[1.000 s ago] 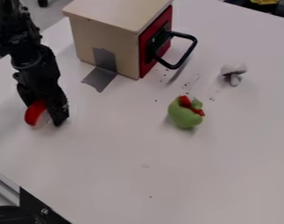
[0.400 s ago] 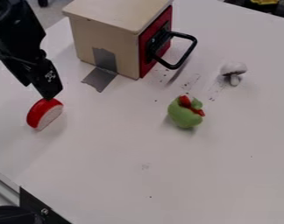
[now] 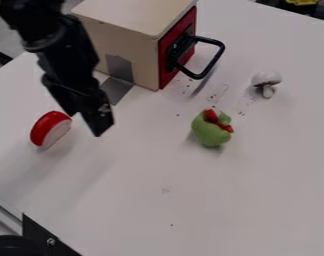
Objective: Picked a red toy
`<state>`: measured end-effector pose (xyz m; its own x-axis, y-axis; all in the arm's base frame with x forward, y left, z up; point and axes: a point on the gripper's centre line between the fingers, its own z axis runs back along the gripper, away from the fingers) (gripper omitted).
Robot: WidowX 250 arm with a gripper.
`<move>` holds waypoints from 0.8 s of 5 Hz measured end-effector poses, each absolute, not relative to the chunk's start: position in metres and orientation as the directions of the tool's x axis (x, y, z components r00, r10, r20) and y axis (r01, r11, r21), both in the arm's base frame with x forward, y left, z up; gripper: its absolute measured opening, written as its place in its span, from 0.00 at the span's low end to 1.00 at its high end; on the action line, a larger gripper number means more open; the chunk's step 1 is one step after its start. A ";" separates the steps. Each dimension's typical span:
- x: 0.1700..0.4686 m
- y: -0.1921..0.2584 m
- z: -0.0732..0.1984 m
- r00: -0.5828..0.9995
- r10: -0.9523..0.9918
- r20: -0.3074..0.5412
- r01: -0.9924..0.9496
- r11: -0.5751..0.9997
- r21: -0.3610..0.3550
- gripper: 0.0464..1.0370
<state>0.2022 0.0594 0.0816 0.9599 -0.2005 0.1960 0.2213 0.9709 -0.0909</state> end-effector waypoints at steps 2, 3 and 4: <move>0.237 -0.001 0.070 0.964 -0.149 0.220 0.177 0.978 -0.114 0.96; 0.247 -0.031 0.064 0.964 -0.121 0.236 0.147 0.985 -0.095 0.96; 0.249 -0.051 0.064 0.963 -0.062 0.264 0.076 0.996 -0.042 0.96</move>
